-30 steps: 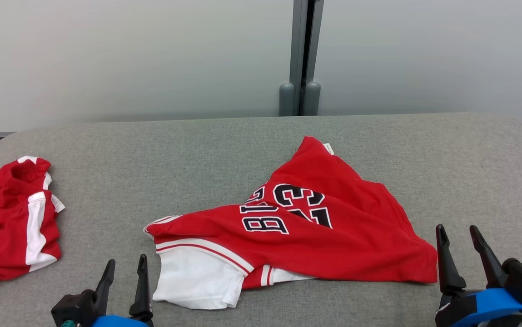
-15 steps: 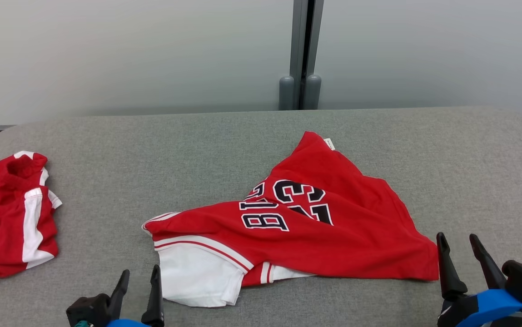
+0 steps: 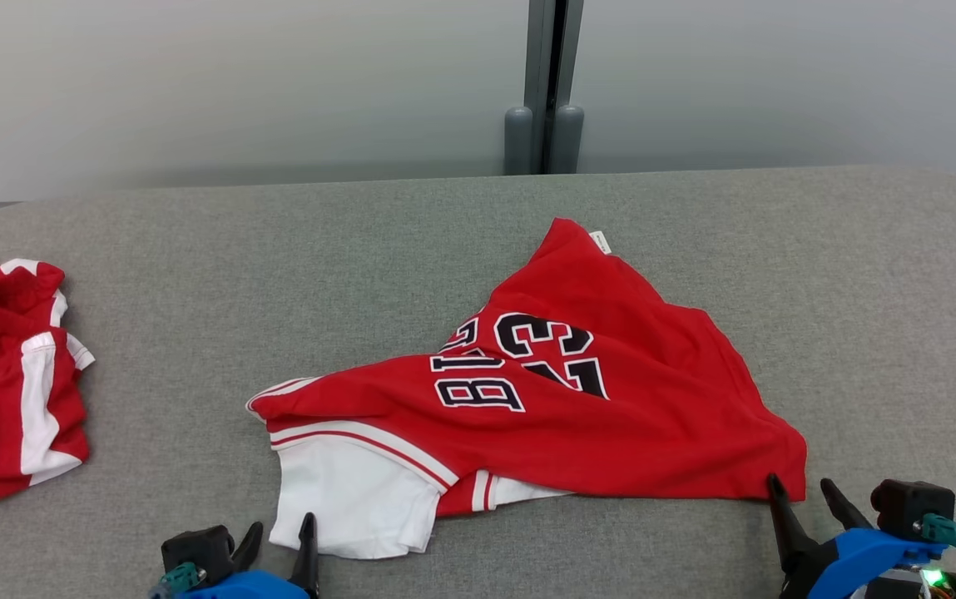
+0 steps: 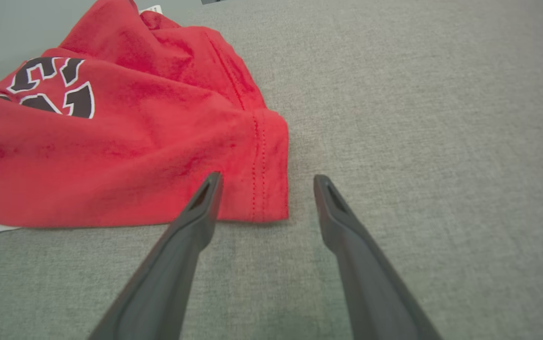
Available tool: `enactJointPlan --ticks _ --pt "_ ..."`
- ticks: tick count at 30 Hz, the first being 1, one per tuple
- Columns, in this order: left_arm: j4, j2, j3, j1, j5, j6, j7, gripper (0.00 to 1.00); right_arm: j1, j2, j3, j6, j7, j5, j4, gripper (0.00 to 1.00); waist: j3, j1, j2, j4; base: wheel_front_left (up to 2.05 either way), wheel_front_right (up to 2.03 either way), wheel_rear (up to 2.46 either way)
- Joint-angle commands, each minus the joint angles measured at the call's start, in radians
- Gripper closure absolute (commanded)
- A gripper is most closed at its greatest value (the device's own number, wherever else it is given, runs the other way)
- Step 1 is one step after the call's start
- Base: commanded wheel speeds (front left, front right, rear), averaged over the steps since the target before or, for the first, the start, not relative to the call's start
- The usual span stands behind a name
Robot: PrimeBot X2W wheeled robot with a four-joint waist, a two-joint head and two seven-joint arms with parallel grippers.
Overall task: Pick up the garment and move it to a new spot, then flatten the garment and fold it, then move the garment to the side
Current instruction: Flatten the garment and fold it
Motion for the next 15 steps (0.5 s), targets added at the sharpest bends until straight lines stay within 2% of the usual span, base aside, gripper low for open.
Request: enactJointPlan --ticks 1,7,8,11,12,13,14,15 --pt "0.010 0.000 0.000 -0.014 0.004 0.004 0.008 0.00 -0.017 -0.005 0.000 0.000 0.003 0.001 0.011 0.00 0.003 0.0000 0.0000 0.001 0.00 0.00 0.00" --pt "0.061 -0.001 -0.021 -0.045 -0.003 -0.013 0.041 0.00 -0.073 -0.005 0.006 0.000 0.024 -0.008 0.117 0.00 0.024 0.0000 0.0000 0.006 0.00 0.00 0.00" --pt "0.067 -0.002 -0.023 -0.048 -0.004 -0.016 0.042 0.15 -0.082 -0.005 0.010 0.000 0.030 -0.009 0.136 0.00 0.027 0.0000 0.0000 0.007 0.00 0.00 0.00" --pt "0.092 -0.006 -0.034 -0.059 -0.007 -0.031 0.048 0.68 -0.099 -0.002 0.034 0.001 0.050 -0.018 0.190 0.00 0.036 0.0000 0.0000 0.009 0.00 0.00 0.00" --pt "0.101 -0.011 -0.035 -0.059 -0.011 -0.035 0.053 0.95 -0.105 0.000 0.045 0.001 0.052 -0.015 0.206 0.00 0.039 0.0000 0.0000 0.009 0.00 0.00 0.00" --pt "0.111 -0.014 -0.040 -0.061 -0.012 -0.043 0.057 1.00 -0.108 0.002 0.059 0.002 0.057 -0.009 0.219 0.00 0.041 0.0000 0.0000 0.010 0.00 0.00 0.00" --pt "0.121 -0.017 -0.044 -0.061 -0.016 -0.049 0.063 1.00 -0.109 0.005 0.071 0.002 0.060 -0.006 0.230 0.00 0.043 0.0000 0.0000 0.010 0.00 0.00 0.00" --pt "0.128 -0.018 -0.048 -0.061 -0.018 -0.055 0.062 1.00 -0.112 0.007 0.084 0.002 0.065 -0.003 0.241 0.55 0.044 0.0000 0.0000 0.010 0.00 0.00 0.00"
